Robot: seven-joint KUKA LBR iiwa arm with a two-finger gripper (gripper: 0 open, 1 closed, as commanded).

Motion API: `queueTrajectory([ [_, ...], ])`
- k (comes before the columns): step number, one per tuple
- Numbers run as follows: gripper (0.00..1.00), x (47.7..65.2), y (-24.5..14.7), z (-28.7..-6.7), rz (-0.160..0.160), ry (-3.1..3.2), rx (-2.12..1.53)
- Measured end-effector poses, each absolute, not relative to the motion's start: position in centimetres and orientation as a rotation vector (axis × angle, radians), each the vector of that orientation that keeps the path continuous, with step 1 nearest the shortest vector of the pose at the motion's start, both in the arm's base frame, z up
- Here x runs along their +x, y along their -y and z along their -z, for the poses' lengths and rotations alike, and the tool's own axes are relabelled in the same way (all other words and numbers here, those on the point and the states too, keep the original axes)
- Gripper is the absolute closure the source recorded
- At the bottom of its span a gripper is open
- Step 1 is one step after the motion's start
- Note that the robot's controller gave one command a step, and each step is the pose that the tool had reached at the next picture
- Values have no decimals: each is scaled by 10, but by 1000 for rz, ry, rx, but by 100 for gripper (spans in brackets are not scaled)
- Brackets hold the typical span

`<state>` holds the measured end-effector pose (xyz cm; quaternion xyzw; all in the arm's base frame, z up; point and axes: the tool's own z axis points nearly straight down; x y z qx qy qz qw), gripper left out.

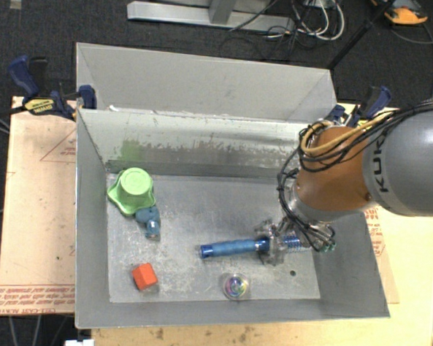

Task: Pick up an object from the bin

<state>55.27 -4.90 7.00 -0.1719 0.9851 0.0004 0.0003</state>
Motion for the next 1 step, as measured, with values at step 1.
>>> queueTrajectory([
  [1,100,551,-4,-226,-1,-3101,-434],
])
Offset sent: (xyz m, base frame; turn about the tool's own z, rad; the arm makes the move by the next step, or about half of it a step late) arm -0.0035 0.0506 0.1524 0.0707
